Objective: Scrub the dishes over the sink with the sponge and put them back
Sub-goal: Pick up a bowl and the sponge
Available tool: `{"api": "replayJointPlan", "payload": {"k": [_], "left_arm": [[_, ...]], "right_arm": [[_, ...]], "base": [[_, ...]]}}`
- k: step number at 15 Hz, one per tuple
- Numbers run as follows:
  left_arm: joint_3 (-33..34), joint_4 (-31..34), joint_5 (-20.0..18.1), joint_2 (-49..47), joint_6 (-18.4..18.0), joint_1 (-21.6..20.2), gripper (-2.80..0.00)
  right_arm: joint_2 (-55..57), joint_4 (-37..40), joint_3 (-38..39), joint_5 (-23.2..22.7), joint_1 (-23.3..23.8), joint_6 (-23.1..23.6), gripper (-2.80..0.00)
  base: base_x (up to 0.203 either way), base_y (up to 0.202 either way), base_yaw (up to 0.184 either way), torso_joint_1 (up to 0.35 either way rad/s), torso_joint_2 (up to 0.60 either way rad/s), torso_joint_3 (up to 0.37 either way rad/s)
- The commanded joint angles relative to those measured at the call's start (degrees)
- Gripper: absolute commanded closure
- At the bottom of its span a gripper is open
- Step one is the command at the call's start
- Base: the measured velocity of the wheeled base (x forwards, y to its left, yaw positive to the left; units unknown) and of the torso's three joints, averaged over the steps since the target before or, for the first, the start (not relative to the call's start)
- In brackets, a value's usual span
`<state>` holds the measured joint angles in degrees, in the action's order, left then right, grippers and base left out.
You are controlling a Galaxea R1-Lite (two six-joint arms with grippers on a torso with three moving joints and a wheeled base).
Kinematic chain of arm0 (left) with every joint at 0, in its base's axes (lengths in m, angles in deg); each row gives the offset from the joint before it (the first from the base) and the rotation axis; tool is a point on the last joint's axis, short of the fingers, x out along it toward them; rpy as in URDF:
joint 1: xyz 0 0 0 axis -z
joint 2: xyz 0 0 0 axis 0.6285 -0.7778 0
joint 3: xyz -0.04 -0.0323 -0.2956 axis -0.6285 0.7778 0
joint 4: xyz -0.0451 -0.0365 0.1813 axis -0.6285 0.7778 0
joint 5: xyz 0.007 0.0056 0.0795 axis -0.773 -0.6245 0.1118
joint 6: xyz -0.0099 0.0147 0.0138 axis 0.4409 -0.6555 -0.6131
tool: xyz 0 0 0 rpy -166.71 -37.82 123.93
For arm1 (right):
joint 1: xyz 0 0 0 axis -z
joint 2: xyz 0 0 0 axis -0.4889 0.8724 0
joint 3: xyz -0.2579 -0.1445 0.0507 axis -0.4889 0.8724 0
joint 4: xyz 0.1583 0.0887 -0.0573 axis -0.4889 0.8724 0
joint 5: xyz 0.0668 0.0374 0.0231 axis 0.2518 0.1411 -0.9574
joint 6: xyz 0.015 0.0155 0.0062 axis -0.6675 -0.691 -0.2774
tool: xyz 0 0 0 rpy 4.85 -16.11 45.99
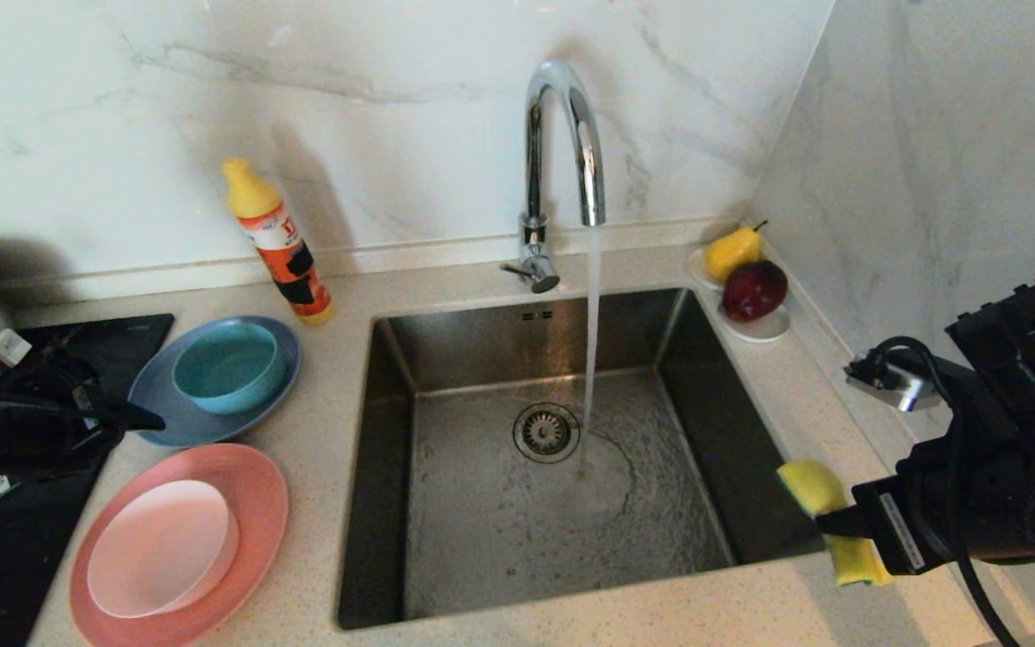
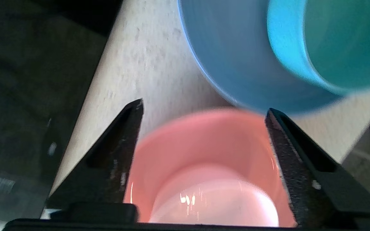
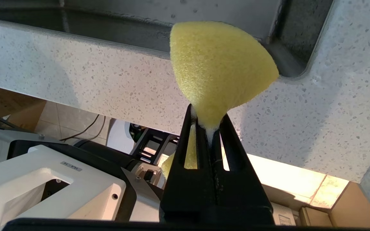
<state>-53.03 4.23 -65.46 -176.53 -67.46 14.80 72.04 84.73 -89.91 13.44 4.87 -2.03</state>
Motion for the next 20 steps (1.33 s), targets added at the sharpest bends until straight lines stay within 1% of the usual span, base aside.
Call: {"api": "replayJointPlan", "payload": {"k": [1, 5, 7, 8, 10, 12, 14, 16, 18, 20], "left_arm": [[1.4, -1.9, -0.2, -1.6, 0.5, 0.1, -2.80], [0.2, -2.0, -0.3, -2.3, 0.5, 0.3, -2.80], [-2.2, -1.3, -1.1, -0.9, 2.0, 0.3, -2.80], [-3.0, -0.4, -2.0, 0.3, 2.4, 0.3, -2.80], [-6.2, 4.0, -2.8, 1.8, 2.3, 0.3, -2.80], [-9.8, 5.0, -3.1, 0.0, 2.2, 0.6, -2.80], [-13.0, 5.0, -3.1, -3.5, 1.6, 1.1, -2.80], [-14.8, 4.4, -3.2, -7.0, 0.4, 2.1, -2.80], [-14.5, 0.7, -3.1, -8.9, -0.7, 3.8, -2.80], [-13.8, -0.8, -3.3, -9.3, -0.8, 5.3, -2.80]], "right_arm": [[0.3, 0.1, -0.2, 0.0, 0.0, 0.0, 0.00], [0.1, 0.1, -0.1, 0.0, 0.0, 0.0, 0.00], [-0.1, 0.1, -0.1, 0.1, 0.1, 0.0, 0.00], [-0.1, 0.2, 0.0, 0.1, 0.3, 0.0, 0.00], [0.1, 0.1, 0.0, 0.0, 0.3, 0.0, 0.00], [0.1, 0.1, 0.1, 0.0, 0.3, 0.0, 0.00], [0.2, 0.1, -0.2, 0.0, 0.3, 0.0, 0.00], [0.7, 0.1, -0.6, 0.1, 0.3, 0.0, 0.00], [1.0, 0.1, -0.8, 0.1, 0.3, 0.0, 0.00], [1.1, 0.0, -1.0, 0.1, 0.7, 0.0, 0.00]], "base": [[0.000, 0.000, 0.000, 0.000, 0.00, 0.000], [0.000, 0.000, 0.000, 0.000, 0.00, 0.000], [0.000, 0.000, 0.000, 0.000, 0.00, 0.000], [0.000, 0.000, 0.000, 0.000, 0.00, 0.000], [0.000, 0.000, 0.000, 0.000, 0.00, 0.000], [0.000, 0.000, 0.000, 0.000, 0.00, 0.000], [0.000, 0.000, 0.000, 0.000, 0.00, 0.000], [0.000, 0.000, 0.000, 0.000, 0.00, 0.000], [0.000, 0.000, 0.000, 0.000, 0.00, 0.000], [0.000, 0.000, 0.000, 0.000, 0.00, 0.000]]}}
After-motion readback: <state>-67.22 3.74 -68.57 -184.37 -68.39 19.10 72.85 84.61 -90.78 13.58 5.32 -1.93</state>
